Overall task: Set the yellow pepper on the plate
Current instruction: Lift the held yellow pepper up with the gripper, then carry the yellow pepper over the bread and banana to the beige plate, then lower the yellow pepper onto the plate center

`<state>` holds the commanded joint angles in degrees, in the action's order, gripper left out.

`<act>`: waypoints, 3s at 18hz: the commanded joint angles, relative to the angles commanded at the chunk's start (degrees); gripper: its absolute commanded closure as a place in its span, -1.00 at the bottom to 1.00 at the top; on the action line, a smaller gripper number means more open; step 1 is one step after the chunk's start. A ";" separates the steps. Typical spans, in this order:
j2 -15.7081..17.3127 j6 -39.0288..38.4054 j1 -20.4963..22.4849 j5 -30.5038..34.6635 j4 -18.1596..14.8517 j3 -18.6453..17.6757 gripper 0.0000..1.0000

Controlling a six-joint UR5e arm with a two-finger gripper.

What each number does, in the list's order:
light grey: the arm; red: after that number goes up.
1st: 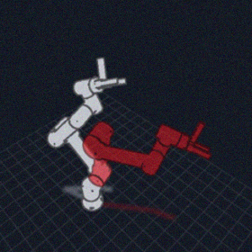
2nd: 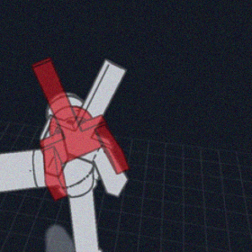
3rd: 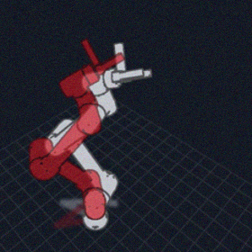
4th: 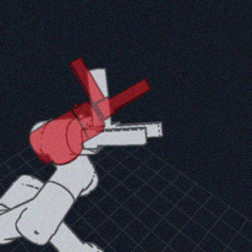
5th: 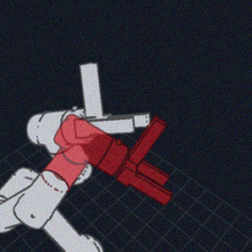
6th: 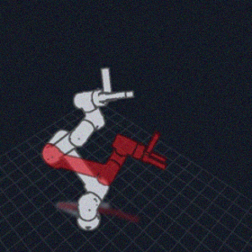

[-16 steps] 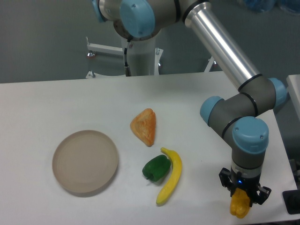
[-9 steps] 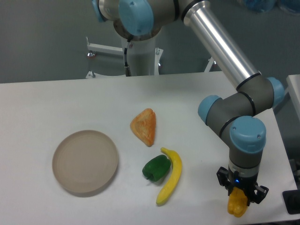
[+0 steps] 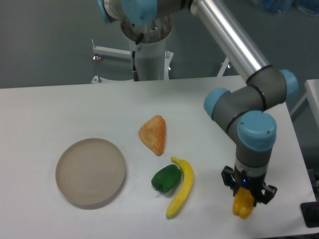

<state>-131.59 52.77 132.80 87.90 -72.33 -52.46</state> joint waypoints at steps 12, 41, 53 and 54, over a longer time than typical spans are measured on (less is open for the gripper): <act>15.30 -30.87 -7.46 -2.65 -2.98 -16.18 -0.04; 8.02 -49.43 -26.98 -2.47 -2.37 -20.76 -0.12; 6.17 -48.99 -27.86 -2.47 0.79 -20.76 -0.12; 5.99 -48.99 -27.95 -2.47 0.79 -20.76 -0.12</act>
<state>-125.59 3.78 104.85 85.43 -71.54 -73.21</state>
